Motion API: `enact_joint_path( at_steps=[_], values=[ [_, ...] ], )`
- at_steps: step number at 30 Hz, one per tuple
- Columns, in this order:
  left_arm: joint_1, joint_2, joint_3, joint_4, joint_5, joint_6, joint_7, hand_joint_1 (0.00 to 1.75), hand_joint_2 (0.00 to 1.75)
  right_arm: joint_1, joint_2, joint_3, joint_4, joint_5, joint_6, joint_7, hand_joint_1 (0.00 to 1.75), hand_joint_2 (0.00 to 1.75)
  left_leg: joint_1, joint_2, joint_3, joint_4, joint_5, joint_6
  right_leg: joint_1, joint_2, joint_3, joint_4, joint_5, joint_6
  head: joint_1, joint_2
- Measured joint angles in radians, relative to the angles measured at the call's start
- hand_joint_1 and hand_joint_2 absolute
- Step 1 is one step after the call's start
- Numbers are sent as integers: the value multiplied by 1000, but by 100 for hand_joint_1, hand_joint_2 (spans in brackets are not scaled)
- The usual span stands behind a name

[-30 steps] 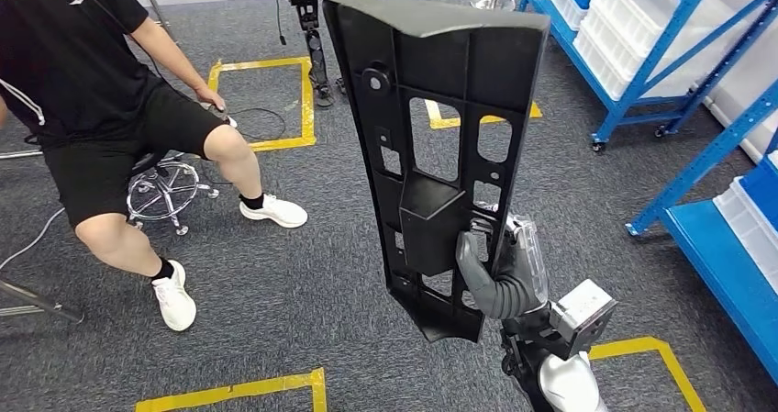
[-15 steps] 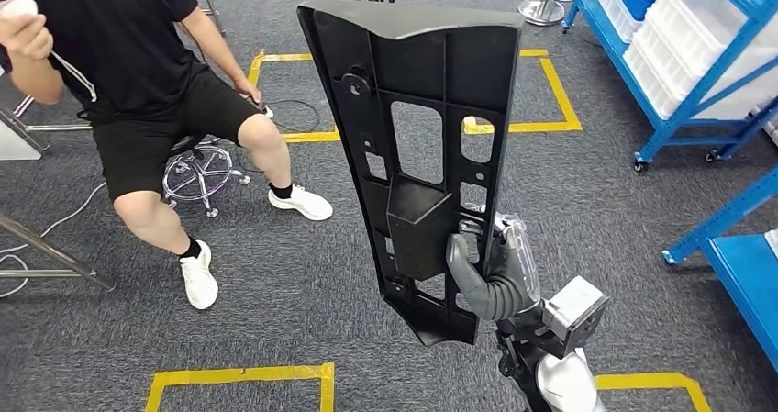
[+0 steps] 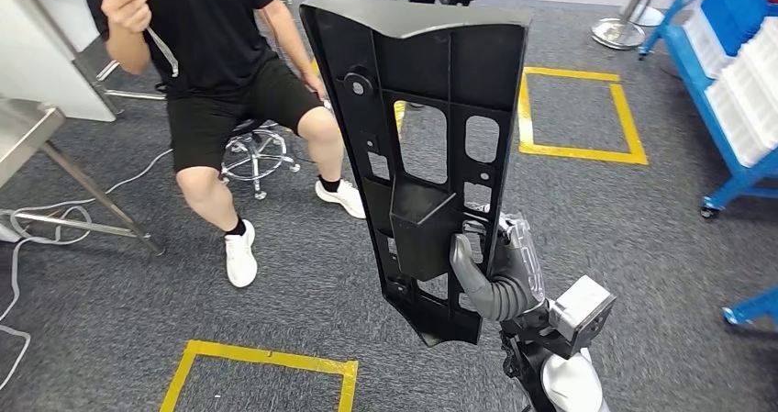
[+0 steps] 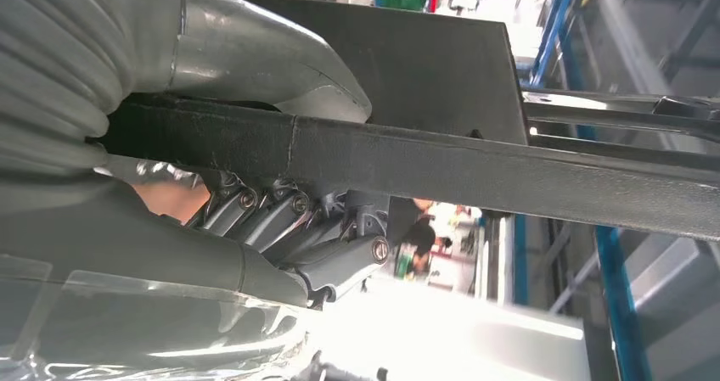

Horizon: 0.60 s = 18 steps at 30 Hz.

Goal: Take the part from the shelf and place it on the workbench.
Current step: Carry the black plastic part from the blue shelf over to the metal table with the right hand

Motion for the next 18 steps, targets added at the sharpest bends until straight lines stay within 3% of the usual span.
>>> enact_joint_path(
  at_steps=[2, 4, 6, 8, 10, 11, 12, 13, 15, 17, 18],
  values=[
    [-1, 0, 4, 1, -3, 5, 15, 0, 175, 1, 1, -2, 1, 1, 5, 0, 175, 175, -1, -18, -10, 8, -3, -12, -2, 17, 17, -39, 11, -8, 0, 0],
    [1, 0, 8, 4, -8, 11, 29, 0, 175, 1, 2, -2, 1, 1, 7, -1, 175, 175, 4, -29, -15, 9, -2, -22, 0, 0, 19, -40, 14, -22, -2, 0],
    [1, 0, 10, 6, -12, 14, 37, 0, 175, 0, 6, -2, 1, 2, 8, -1, 175, 175, 7, 4, -27, 34, -19, -31, 0, -18, 23, -43, 16, -36, -4, 0],
    [-3, 0, 10, 6, -13, 15, 47, 0, 175, 1, 10, -3, 0, 3, 9, -2, 175, 175, 5, 63, -73, 133, -74, -38, 4, -40, 26, -45, 14, -49, -8, 0],
    [-7, 0, 10, 6, -17, 19, 66, 0, 175, 1, 11, -3, 1, 7, 12, -2, 175, 175, 6, 90, -139, 261, -126, -41, 12, -64, 26, -45, 12, -57, -9, 0],
    [-6, 0, 10, 6, -20, 22, 76, 0, 175, 1, 12, -4, 1, 8, 15, -2, 175, 175, 6, 94, -154, 289, -129, -41, 14, -75, 26, -45, 10, -59, -10, 0],
    [-5, 0, 10, 6, -23, 25, 84, 0, 175, 1, 13, -4, 1, 10, 17, -2, 175, 175, 6, 97, -152, 283, -115, -39, 17, -85, 27, -45, 9, -60, -10, 0],
    [-4, 0, 10, 6, -24, 28, 90, 0, 175, 1, 15, -4, 1, 11, 19, -2, 175, 175, 5, 102, -127, 235, -86, -35, 19, -94, 28, -45, 8, -61, -10, 0],
    [-6, 2, 10, 6, -28, 31, 95, 0, 175, 1, 17, -6, 0, 15, 21, -2, 175, 175, -4, 139, -53, 98, -30, -20, 24, -112, 33, -45, 4, -60, -9, 0],
    [-11, 3, 10, 6, -31, 32, 96, 0, 175, 1, 20, -8, 0, 23, 22, -2, 175, 175, -16, 165, -16, 24, -13, -6, 28, -128, 36, -46, 0, -54, -9, 0],
    [-13, 4, 11, 5, -32, 34, 96, 0, 175, 1, 22, -9, 0, 28, 22, -2, 175, 175, -20, 162, -16, 20, -15, -2, 29, -136, 37, -47, -1, -51, -9, 0]
  ],
)
